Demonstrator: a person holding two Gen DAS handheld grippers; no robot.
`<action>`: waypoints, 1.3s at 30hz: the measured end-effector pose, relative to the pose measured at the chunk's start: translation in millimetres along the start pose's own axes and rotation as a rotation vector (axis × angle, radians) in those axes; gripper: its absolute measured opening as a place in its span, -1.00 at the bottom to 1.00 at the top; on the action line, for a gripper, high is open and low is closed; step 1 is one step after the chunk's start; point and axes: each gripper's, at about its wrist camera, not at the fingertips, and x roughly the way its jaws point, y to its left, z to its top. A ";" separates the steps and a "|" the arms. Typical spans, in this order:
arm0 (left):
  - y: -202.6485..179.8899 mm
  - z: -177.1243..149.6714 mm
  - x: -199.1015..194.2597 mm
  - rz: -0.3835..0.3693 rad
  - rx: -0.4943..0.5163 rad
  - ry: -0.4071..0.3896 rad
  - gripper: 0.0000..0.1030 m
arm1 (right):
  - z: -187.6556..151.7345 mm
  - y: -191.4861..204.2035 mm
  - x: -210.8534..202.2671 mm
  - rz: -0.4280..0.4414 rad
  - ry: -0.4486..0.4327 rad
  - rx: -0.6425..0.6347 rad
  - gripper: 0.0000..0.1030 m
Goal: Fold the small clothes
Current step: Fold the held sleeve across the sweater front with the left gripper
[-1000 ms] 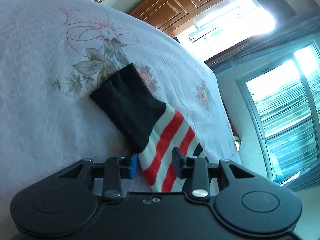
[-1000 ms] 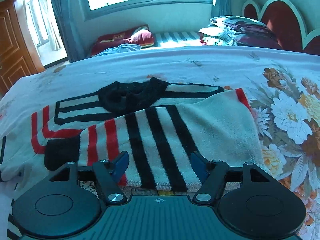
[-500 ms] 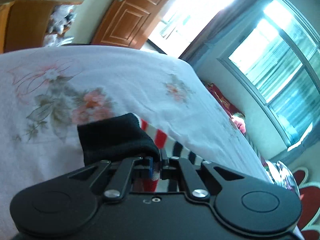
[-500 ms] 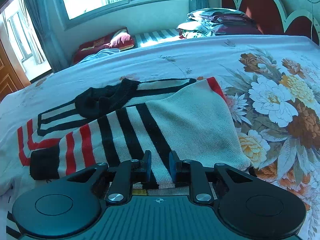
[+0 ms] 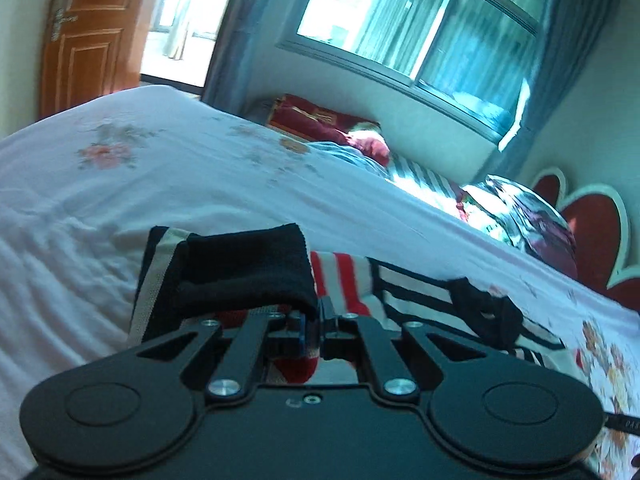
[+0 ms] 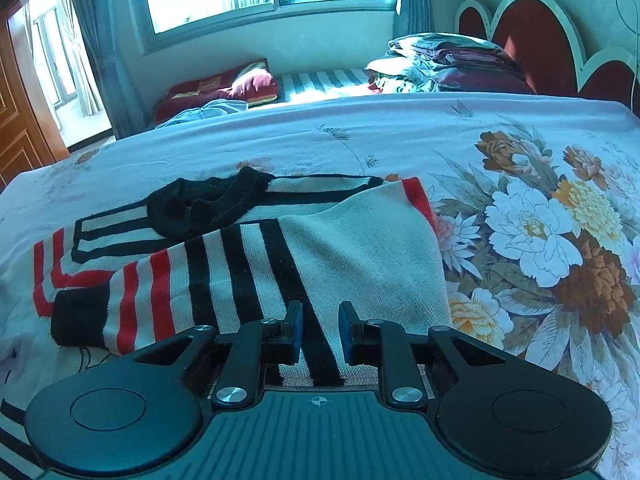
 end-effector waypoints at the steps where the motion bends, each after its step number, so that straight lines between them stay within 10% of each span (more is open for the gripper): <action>1: -15.3 -2.8 3.2 -0.015 0.038 0.012 -0.91 | 0.0 -3.8 -0.8 0.005 -0.001 0.006 -0.60; 14: -214.3 -76.4 72.9 -0.190 0.479 0.246 -0.90 | -2.6 -76.9 -16.6 0.046 -0.005 0.125 -0.60; 17: -246.2 -98.5 86.7 -0.214 0.547 0.316 -0.33 | -5.4 -93.7 -22.1 0.055 0.001 0.154 -0.60; 19: -266.1 -111.6 87.0 -0.270 0.569 0.313 0.47 | -7.0 -103.3 -25.8 0.040 0.003 0.174 -0.59; 23: -288.6 -129.7 79.9 -0.397 0.602 0.302 0.11 | -7.5 -116.2 -34.2 0.047 -0.013 0.204 -0.38; 26: -278.3 -125.8 65.9 -0.330 0.574 0.219 -0.06 | -3.1 -112.0 -37.4 0.068 -0.042 0.192 0.08; 34: -140.5 -80.1 6.8 0.005 0.412 0.059 -0.02 | 7.1 -54.8 -5.4 0.233 -0.005 0.130 0.07; 39: -57.9 -85.2 -12.5 0.162 0.332 0.123 -0.22 | 9.3 -31.4 36.8 0.219 0.077 0.091 0.07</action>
